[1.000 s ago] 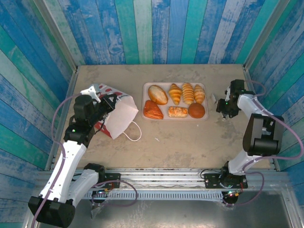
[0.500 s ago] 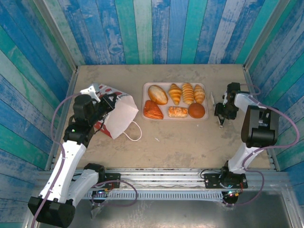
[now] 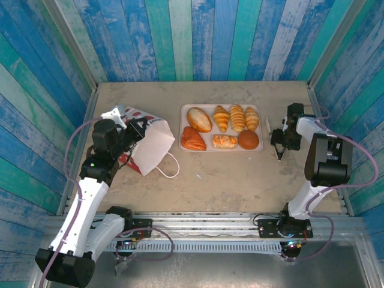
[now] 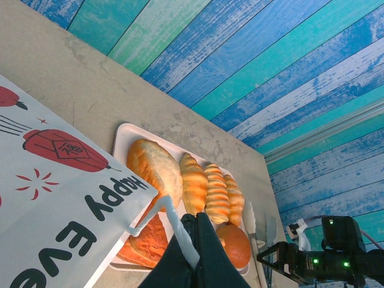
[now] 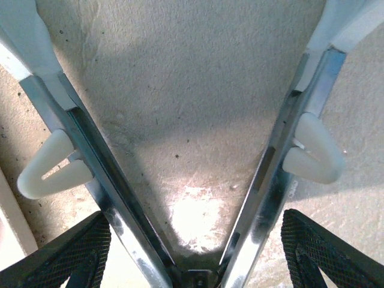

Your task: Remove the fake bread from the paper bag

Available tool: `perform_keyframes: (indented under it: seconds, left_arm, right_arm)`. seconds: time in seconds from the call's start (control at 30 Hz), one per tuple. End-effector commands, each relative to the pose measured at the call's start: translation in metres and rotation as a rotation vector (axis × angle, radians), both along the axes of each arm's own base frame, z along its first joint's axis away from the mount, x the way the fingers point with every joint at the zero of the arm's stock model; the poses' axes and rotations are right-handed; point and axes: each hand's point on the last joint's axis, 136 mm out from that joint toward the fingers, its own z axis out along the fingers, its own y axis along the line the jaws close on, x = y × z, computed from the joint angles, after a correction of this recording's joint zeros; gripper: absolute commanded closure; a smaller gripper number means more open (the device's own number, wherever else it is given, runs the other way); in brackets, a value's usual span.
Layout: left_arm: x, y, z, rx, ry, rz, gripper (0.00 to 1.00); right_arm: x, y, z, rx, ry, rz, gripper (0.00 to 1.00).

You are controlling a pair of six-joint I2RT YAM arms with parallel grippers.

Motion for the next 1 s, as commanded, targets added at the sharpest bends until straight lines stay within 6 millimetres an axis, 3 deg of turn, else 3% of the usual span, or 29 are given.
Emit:
perform_keyframes:
  seconds: [0.0,0.1,0.17,0.3,0.4,0.5,0.7,0.8,0.97]
  left_arm:
    - [-0.004,0.001,0.018,0.002,-0.046,0.000,1.00]
    - [-0.004,0.002,0.020,0.002,-0.050,0.006,1.00]
    - [-0.004,0.002,0.022,-0.002,-0.054,0.007,1.00]
    - [-0.004,0.003,0.031,-0.005,-0.073,0.014,1.00]
    - [-0.004,0.004,0.038,-0.005,-0.086,0.016,1.00]
    - [-0.003,0.003,0.042,-0.010,-0.095,0.014,1.00]
    - [-0.001,0.002,0.049,-0.028,-0.110,0.014,1.00]
    - [0.000,0.002,0.048,-0.027,-0.106,0.016,1.00]
    - [0.002,0.001,0.049,-0.033,-0.108,0.014,1.00]
  right_arm:
    - [0.003,-0.005,0.044,-0.019,-0.105,-0.039,0.22]
    - [0.008,0.007,0.090,0.047,-0.249,-0.050,0.22]
    - [0.013,0.026,0.121,0.148,-0.362,-0.010,0.21]
    - [0.016,0.077,0.183,0.432,-0.563,0.098,0.22]
    - [0.012,0.126,0.214,0.665,-0.625,0.209,0.23]
    - [-0.001,0.180,0.221,0.764,-0.584,0.335,0.24]
    - [-0.040,0.284,0.213,0.896,-0.476,0.538,0.26]
    - [-0.061,0.326,0.201,0.920,-0.415,0.610,0.26]
    - [-0.093,0.373,0.171,0.915,-0.294,0.698,0.27]
